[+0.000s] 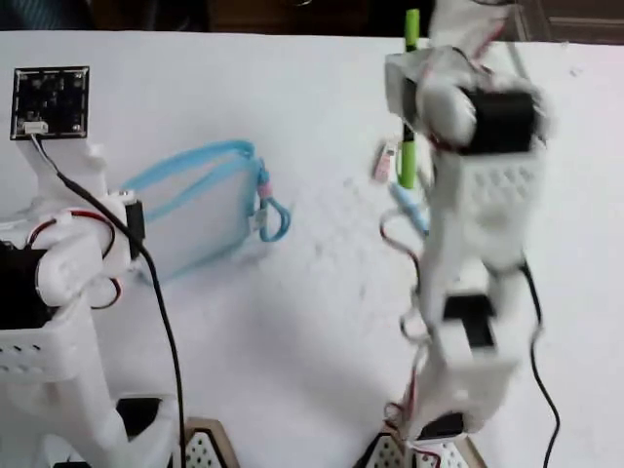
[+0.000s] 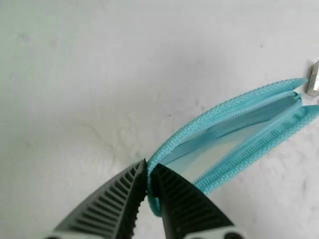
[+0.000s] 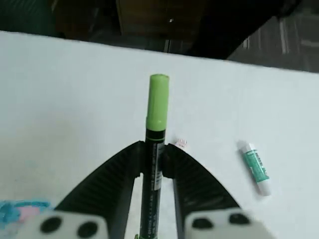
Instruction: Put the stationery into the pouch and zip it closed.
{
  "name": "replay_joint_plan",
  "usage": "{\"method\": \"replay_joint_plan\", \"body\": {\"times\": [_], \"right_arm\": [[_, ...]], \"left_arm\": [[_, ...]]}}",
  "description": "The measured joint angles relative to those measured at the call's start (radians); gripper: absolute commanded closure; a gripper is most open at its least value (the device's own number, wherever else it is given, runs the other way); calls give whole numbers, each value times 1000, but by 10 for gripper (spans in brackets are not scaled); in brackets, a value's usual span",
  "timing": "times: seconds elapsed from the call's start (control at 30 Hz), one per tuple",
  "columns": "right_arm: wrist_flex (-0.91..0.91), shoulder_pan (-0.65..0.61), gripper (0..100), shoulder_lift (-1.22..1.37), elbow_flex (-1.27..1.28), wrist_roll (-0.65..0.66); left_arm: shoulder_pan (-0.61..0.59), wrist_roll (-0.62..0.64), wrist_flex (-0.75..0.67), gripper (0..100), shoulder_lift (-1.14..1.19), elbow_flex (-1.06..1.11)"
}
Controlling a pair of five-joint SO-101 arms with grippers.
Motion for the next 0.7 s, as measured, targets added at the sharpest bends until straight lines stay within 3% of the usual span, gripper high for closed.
{"method": "replay_joint_plan", "body": {"times": [0.3, 0.43, 0.57, 0.7], "right_arm": [[2, -28, 981, -652, 643, 140], [2, -98, 981, -879, 930, 144], [-48, -207, 981, -1034, 1204, -29], [-272, -307, 981, -1125, 1439, -262]], "left_arm": [[0, 0, 0, 977, 0, 0], [0, 0, 0, 977, 0, 0], [0, 0, 0, 977, 0, 0], [0, 0, 0, 977, 0, 0]]}}
